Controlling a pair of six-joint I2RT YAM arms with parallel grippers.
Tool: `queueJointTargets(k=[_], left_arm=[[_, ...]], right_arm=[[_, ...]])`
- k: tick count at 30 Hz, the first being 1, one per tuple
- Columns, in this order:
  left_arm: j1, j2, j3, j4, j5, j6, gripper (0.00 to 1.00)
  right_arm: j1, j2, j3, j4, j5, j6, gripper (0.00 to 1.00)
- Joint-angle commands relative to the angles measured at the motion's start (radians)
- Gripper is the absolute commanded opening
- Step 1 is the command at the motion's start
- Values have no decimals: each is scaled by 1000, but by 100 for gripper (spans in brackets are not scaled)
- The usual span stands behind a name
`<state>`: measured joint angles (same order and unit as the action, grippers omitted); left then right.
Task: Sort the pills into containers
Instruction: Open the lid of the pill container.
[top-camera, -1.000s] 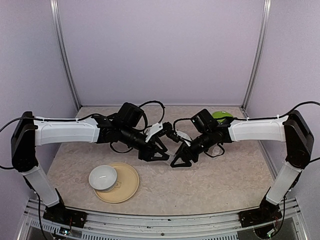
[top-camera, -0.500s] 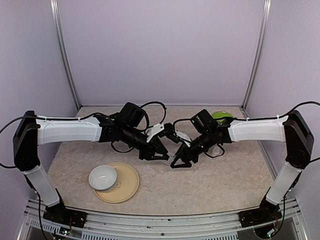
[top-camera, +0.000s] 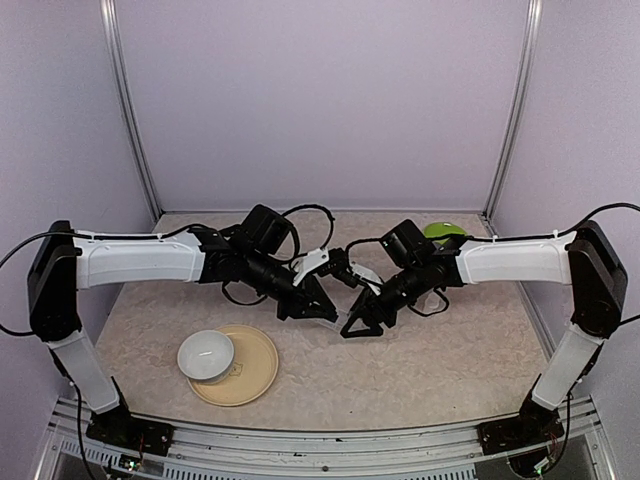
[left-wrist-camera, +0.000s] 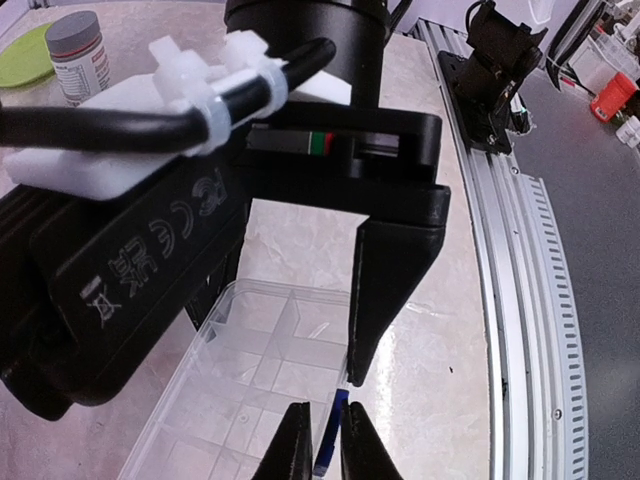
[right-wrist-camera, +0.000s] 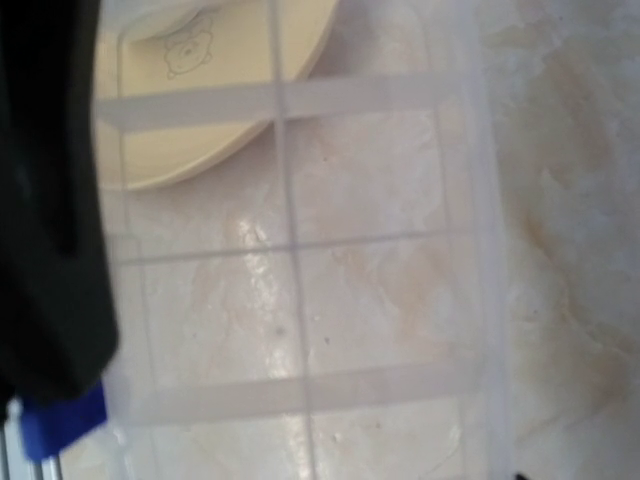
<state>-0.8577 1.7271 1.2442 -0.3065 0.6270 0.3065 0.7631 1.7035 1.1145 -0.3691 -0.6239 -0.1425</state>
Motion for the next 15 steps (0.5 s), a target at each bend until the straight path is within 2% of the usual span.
queueJointTargets(k=[1, 5, 11, 15], left_arm=[[4, 27, 40, -56, 23, 26, 8], [3, 35, 47, -65, 25, 29, 0], [2, 38, 49, -69, 20, 27, 0], [-2, 33, 36, -35, -16, 2, 0]], right_arm=[[10, 1, 18, 9, -3, -13, 54], [10, -2, 20, 8, -1, -15, 54], [10, -2, 22, 8, 5, -16, 55], [10, -1, 26, 4, 25, -18, 64]])
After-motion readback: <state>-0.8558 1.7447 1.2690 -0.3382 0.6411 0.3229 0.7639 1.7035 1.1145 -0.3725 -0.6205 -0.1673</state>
